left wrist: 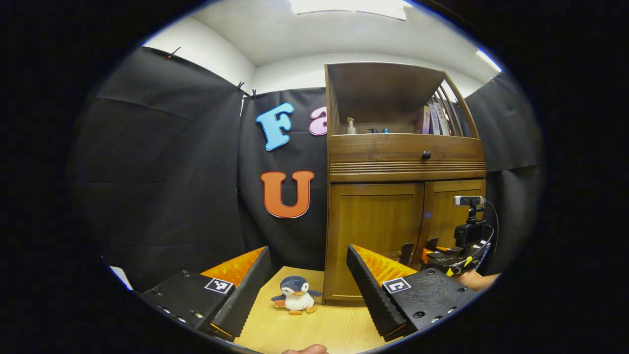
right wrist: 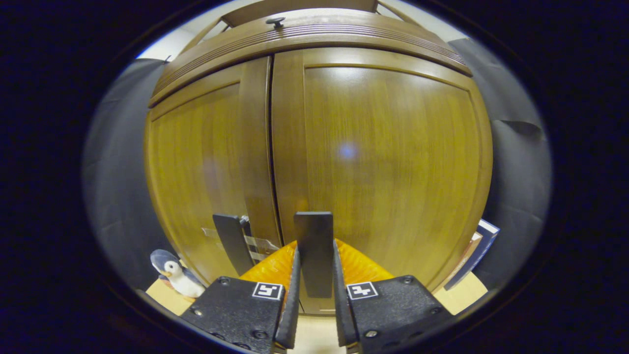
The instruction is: Open the right door of the double-door shoe cabinet with the right hand, and open the left door with the left hand.
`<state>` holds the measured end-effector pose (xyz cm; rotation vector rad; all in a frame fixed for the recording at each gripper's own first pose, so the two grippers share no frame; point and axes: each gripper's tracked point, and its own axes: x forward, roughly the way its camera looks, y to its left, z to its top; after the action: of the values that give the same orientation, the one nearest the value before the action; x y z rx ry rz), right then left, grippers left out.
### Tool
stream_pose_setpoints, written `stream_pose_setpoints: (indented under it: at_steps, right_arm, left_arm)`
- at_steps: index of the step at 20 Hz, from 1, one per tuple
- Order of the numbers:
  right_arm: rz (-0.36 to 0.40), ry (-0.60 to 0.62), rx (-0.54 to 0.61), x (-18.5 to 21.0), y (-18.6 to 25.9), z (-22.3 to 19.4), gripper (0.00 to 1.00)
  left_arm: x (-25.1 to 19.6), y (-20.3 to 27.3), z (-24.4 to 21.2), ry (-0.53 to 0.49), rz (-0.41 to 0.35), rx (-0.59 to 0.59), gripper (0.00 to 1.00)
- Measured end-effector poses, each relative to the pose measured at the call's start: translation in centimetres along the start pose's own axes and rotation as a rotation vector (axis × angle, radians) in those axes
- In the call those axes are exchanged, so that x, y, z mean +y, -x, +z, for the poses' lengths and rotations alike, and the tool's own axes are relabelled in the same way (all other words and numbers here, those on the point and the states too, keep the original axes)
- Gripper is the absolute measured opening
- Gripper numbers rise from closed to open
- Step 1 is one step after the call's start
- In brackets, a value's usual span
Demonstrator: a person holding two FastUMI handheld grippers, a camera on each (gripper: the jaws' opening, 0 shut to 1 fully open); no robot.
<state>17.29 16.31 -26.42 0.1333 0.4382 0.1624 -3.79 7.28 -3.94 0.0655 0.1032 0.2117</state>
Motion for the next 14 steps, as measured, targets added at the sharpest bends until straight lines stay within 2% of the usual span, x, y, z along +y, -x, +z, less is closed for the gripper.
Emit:
stream_pose_setpoints:
  at_steps: [5, 14]
  right_arm:
    - [0.026, -0.008, -0.011, -0.1, 1.3, -0.2, 0.29]
    - [0.069, 0.025, -0.033, -0.7, 5.0, -1.1, 0.29]
  left_arm:
    - [-0.6, 0.3, 0.1, -0.004, -0.011, 0.0, 0.95]
    - [-4.8, 0.7, -0.3, -0.021, -0.102, 0.012, 0.95]
